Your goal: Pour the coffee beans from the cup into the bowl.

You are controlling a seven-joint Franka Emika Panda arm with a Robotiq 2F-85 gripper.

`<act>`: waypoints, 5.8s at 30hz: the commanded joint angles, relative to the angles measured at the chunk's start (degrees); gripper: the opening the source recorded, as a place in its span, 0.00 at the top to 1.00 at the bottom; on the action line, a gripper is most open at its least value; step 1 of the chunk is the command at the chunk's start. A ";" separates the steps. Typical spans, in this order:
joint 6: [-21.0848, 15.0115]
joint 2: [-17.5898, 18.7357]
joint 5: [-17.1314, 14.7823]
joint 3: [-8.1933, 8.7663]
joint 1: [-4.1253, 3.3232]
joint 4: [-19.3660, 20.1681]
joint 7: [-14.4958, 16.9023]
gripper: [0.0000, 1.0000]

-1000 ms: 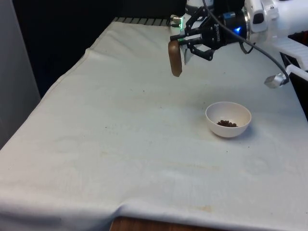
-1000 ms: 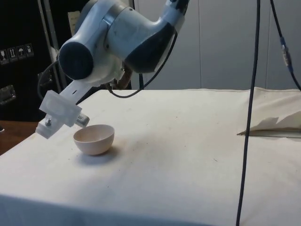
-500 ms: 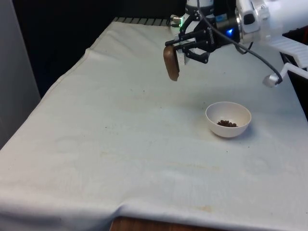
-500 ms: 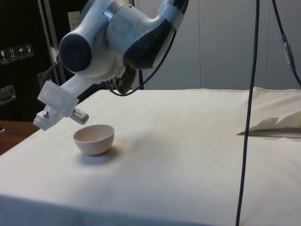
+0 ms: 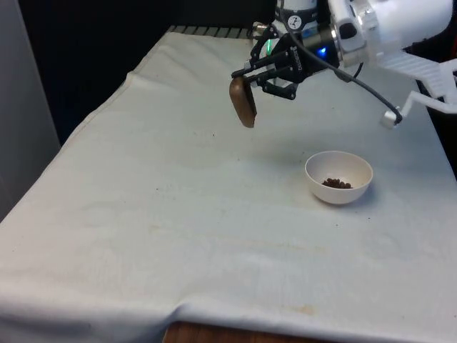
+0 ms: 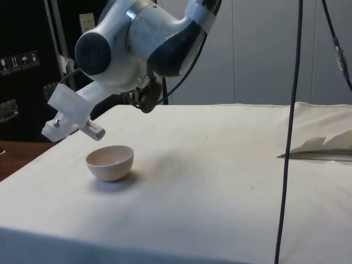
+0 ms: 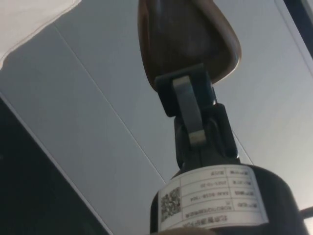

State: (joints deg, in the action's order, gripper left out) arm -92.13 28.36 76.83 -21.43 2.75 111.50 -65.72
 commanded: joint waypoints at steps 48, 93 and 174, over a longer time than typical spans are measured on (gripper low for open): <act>-23.20 -4.76 -8.19 11.52 0.74 6.02 0.57 1.00; -41.48 -4.87 -15.87 21.77 0.80 8.37 4.87 1.00; -60.85 -2.29 -56.32 33.75 1.32 10.83 40.22 1.00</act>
State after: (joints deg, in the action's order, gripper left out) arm -152.23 26.24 20.74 13.41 2.98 121.93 -25.78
